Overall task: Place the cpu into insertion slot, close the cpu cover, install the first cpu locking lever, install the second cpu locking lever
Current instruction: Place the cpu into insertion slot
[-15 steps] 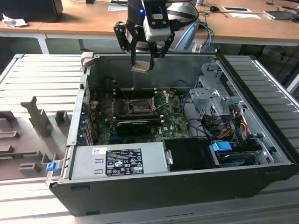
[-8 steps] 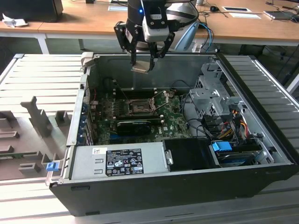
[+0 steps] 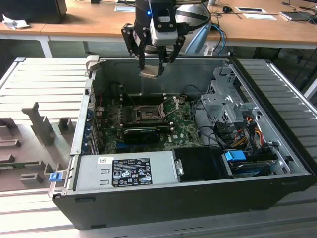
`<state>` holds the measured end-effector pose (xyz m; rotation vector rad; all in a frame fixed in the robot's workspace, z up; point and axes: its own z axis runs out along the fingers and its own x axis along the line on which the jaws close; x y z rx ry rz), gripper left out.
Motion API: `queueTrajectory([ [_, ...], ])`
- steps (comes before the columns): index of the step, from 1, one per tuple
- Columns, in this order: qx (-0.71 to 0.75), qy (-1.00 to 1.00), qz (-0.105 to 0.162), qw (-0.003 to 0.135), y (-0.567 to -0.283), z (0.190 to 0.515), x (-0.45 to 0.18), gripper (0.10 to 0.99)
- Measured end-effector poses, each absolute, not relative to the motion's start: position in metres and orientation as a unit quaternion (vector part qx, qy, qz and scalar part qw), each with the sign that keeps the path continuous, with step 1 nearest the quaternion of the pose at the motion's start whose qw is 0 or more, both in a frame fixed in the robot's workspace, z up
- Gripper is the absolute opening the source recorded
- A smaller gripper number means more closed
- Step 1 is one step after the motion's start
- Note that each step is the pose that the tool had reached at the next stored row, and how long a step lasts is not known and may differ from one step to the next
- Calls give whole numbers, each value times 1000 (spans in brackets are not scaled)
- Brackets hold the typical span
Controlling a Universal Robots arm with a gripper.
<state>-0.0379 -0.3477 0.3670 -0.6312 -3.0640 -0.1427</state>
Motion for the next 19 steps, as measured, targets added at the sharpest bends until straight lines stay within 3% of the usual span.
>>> queueTrajectory([
  [19, -252, -967, -46, 3, -348, 363, -38, 525],
])
